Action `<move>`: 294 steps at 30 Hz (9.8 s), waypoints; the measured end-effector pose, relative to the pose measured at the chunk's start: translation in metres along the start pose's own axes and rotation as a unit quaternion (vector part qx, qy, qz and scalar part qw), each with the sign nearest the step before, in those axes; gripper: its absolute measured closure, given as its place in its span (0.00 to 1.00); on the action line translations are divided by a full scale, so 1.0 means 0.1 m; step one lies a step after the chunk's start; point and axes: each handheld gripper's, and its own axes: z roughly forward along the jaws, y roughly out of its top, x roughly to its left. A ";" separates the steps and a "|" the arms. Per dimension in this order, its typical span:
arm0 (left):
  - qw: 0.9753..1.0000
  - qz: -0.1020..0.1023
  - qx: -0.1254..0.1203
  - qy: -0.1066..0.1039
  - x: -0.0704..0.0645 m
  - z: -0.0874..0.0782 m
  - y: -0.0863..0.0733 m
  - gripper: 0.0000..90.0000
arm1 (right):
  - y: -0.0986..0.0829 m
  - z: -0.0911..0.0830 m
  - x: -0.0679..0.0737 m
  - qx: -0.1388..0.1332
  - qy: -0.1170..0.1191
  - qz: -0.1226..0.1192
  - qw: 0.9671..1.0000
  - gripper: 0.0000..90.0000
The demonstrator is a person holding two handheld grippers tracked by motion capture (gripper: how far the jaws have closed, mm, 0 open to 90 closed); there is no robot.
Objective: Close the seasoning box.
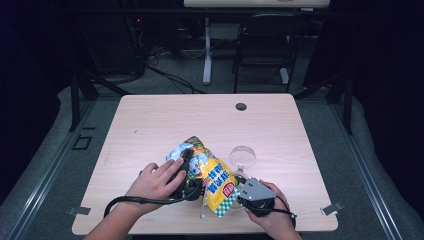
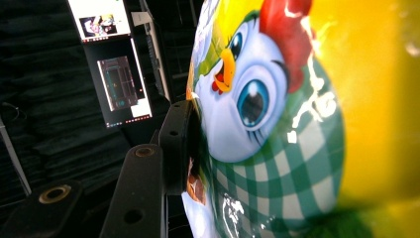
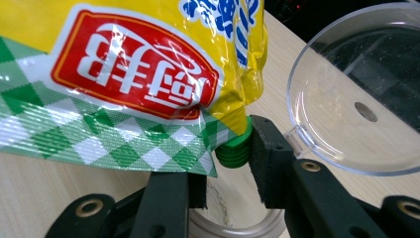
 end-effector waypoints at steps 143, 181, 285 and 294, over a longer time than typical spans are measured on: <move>0.990 0.135 0.001 0.036 0.28 -0.19 0.23 0.76 | -0.03 0.02 0.00 -0.004 0.001 0.004 1.000 0.78; 0.984 0.176 -0.010 0.031 0.31 -0.28 0.29 0.88 | -0.04 0.02 -0.02 -0.004 0.001 0.014 1.000 0.78; 0.981 0.192 -0.018 0.033 0.41 -0.41 0.41 0.94 | -0.04 0.02 -0.01 -0.014 0.002 0.021 1.000 0.78; 0.981 0.193 -0.014 0.027 0.42 -0.42 0.42 0.94 | -0.04 0.02 0.00 -0.012 0.002 0.019 1.000 0.78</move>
